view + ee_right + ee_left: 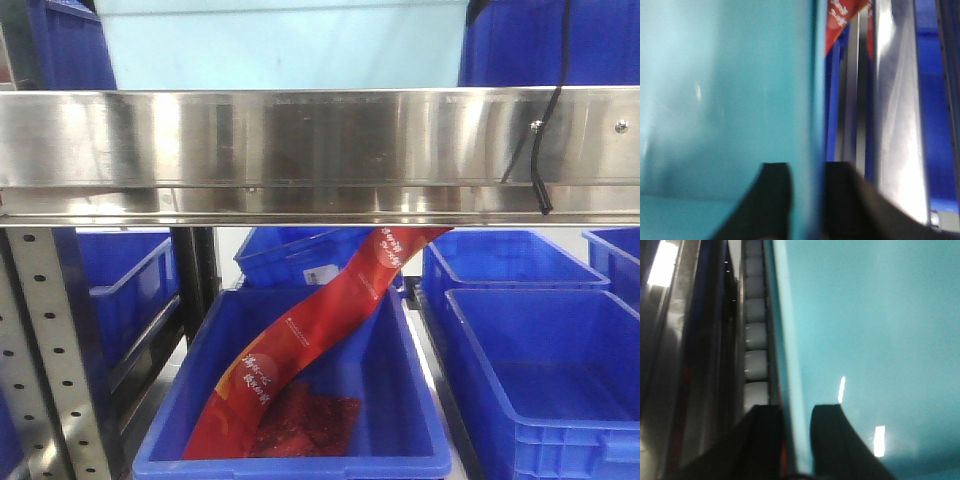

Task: Move two blue bins to right shelf middle
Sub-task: 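Push the held teal bin onto the upper shelf and open both grippers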

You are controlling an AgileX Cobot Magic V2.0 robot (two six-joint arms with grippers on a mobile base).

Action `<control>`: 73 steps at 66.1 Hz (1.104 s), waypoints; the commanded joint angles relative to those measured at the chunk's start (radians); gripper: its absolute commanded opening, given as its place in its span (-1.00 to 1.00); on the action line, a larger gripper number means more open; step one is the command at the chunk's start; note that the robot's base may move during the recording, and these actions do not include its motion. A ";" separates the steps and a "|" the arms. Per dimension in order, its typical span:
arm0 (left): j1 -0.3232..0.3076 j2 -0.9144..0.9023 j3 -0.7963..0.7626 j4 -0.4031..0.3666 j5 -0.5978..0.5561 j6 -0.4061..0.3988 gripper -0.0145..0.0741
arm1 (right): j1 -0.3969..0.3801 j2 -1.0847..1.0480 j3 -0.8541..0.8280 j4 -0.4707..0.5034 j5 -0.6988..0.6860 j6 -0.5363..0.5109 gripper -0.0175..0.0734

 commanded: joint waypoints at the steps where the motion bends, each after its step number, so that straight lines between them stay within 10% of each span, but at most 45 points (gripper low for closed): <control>1: -0.014 -0.024 -0.014 -0.067 -0.059 0.000 -0.12 | 0.008 -0.015 -0.016 0.040 -0.075 -0.004 0.05; 19: -0.014 -0.024 -0.133 -0.058 -0.002 0.000 0.24 | 0.008 -0.033 -0.083 0.040 -0.039 -0.004 0.19; 38: -0.014 -0.024 -0.316 -0.059 0.244 0.000 -0.94 | 0.008 -0.074 -0.135 0.013 0.056 -0.011 -0.77; 73: -0.040 -0.092 -0.332 -0.080 0.295 -0.009 -0.92 | 0.008 -0.138 -0.082 -0.176 0.083 -0.035 -0.98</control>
